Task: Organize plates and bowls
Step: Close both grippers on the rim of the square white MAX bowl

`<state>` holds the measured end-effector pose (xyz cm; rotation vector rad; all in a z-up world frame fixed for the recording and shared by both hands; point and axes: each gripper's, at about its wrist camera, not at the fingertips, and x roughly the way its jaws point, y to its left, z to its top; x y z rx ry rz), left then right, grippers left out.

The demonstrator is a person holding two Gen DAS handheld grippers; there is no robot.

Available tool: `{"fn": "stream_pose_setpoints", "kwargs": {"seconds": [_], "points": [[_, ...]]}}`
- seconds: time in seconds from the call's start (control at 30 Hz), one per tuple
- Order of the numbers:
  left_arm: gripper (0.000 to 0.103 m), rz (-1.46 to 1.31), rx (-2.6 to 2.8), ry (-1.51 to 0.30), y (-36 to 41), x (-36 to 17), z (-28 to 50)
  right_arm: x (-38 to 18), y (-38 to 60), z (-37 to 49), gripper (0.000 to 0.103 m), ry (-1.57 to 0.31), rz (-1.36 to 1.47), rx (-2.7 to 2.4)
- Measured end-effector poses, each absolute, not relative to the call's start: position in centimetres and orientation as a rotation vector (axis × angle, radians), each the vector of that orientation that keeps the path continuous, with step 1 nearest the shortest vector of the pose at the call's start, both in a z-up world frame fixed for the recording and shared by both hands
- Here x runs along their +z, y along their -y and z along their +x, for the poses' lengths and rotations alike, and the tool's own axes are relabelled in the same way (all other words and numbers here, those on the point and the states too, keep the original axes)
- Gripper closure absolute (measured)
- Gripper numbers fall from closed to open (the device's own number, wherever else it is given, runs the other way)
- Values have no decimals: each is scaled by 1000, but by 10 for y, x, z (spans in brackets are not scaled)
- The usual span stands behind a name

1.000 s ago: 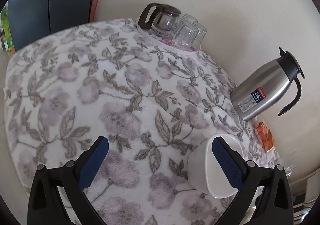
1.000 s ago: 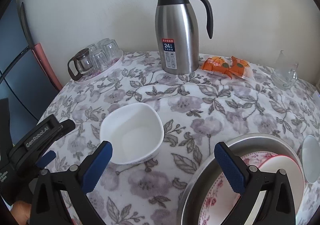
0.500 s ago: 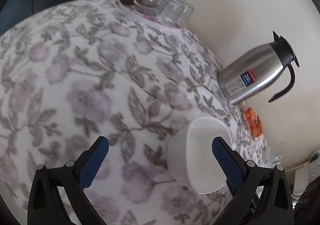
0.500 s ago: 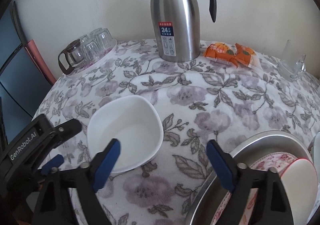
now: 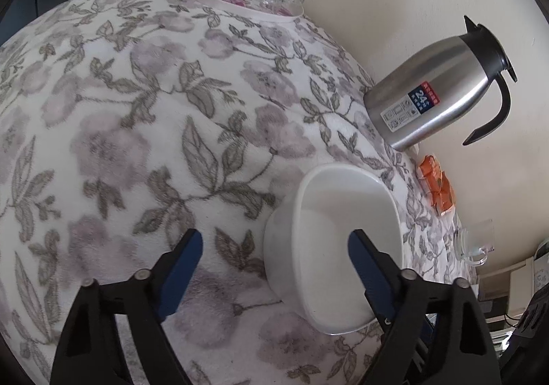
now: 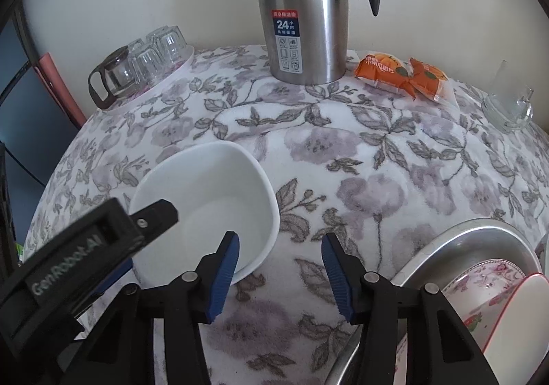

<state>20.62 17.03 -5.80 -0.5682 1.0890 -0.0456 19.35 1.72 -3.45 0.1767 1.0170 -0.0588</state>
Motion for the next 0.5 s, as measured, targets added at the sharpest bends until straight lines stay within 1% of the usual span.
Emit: {"fn": "stream_pose_setpoints", "kwargs": {"seconds": [0.03, 0.1, 0.17, 0.2, 0.27, 0.33, 0.4, 0.5], "points": [[23, -569, -48, -1092, -170, -59, 207, -35, -18, 194, 49, -1018, 175, -57], [35, -568, -52, -1103, -168, -62, 208, -36, -18, 195, 50, -1022, 172, -54], [43, -567, -48, -1109, -168, -64, 208, -37, -19, 196, 52, -1024, 171, -49], [44, -568, -44, -1114, -168, -65, 208, -37, -19, 196, 53, -1025, 170, -47], [45, -575, -45, -1125, -169, -68, 208, -38, -20, 197, 57, -1027, 174, -38], [54, -572, -48, -1134, -168, -71, 209, -38, -21, 197, 64, -1028, 182, -23], [66, -564, -51, -1144, -167, -72, 209, -38, -23, 196, 69, -1026, 177, -12], [74, -566, -59, -1148, -167, -73, 208, -37, -26, 195, 74, -1021, 175, 0]]}}
